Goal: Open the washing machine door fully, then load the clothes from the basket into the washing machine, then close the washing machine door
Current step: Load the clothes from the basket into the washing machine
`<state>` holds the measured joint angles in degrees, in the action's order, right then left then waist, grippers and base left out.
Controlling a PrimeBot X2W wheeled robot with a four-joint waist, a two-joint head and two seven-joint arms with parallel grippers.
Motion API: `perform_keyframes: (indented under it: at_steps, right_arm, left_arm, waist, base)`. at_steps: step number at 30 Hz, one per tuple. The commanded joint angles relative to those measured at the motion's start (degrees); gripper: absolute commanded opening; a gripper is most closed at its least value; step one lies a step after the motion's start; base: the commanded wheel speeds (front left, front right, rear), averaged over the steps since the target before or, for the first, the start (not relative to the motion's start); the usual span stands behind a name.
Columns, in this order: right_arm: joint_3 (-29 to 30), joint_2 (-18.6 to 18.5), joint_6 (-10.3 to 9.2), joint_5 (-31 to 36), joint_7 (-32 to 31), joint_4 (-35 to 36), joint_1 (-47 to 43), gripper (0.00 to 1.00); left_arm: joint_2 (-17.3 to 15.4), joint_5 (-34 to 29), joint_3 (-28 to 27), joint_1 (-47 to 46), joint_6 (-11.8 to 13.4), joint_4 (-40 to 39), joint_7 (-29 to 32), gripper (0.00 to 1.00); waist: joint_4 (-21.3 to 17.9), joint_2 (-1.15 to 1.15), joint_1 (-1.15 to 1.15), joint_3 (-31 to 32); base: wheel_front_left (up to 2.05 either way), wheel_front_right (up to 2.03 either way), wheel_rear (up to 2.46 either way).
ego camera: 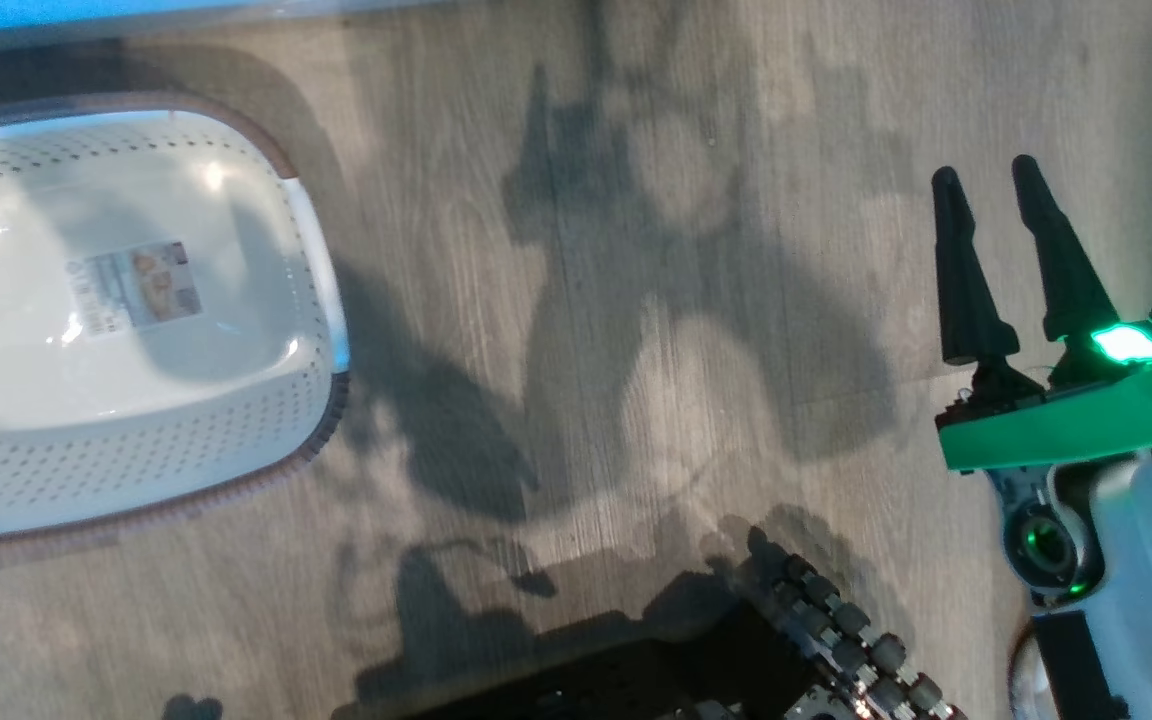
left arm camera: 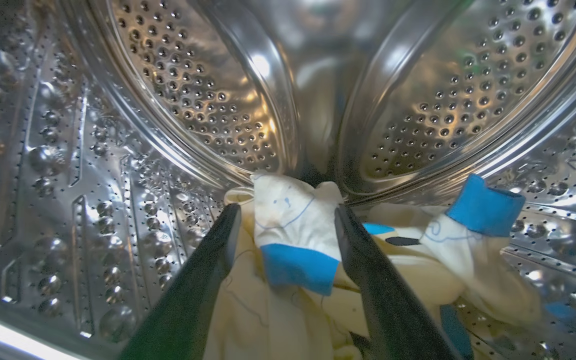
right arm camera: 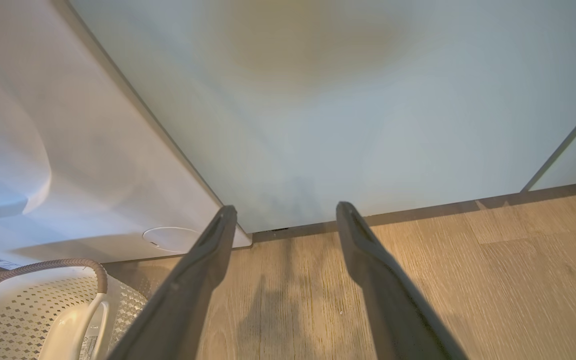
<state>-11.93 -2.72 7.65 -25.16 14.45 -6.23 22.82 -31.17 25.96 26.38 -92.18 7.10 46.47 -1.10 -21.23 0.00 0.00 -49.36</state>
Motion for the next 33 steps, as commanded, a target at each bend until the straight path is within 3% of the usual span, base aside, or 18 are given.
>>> perform_keyframes:
  at_steps: [1, 7, 14, 25, 33]
  right_arm:
    - [0.0, -0.2, -0.16, 0.7, 0.5, 1.1, -1.4, 1.0]
    - [1.9, -0.2, -0.16, 1.9, 0.5, 1.0, -1.9, 1.0]
    - [3.6, -0.2, -0.16, 3.4, 0.5, 1.4, -2.7, 1.0]
    - [8.2, -0.2, -0.16, 7.0, 0.5, 3.8, -5.2, 1.0]
    - [10.0, -1.0, -0.16, 9.1, 0.5, 4.2, -7.4, 1.0]
  left_arm:
    - [-1.8, 0.3, -0.8, 1.3, 0.5, -2.0, -0.8, 1.0]
    - [-1.1, 1.9, -1.1, 7.6, 1.8, -6.2, -3.0, 1.0]
    - [-0.8, 3.8, -2.2, 17.1, 5.1, -14.8, -5.2, 1.0]
    - [-1.2, 5.8, -3.8, 39.5, 14.0, -36.5, -8.9, 1.0]
    - [0.3, 4.9, -1.8, 53.5, 19.1, -46.6, -11.1, 1.0]
  waist:
    - [1.0, 0.0, 0.0, 1.0]
    - [2.9, 0.0, 0.0, 3.0]
    - [4.8, 0.0, 0.0, 5.4]
    - [9.1, 0.0, 0.0, 10.1]
    - [11.9, 0.0, 0.0, 15.1]
  base:
    - [0.0, 0.0, 0.0]
    - [0.0, 0.0, 0.0]
    - [0.0, 0.0, 0.0]
    - [0.0, 0.0, 0.0]
    - [0.0, 0.0, 0.0]
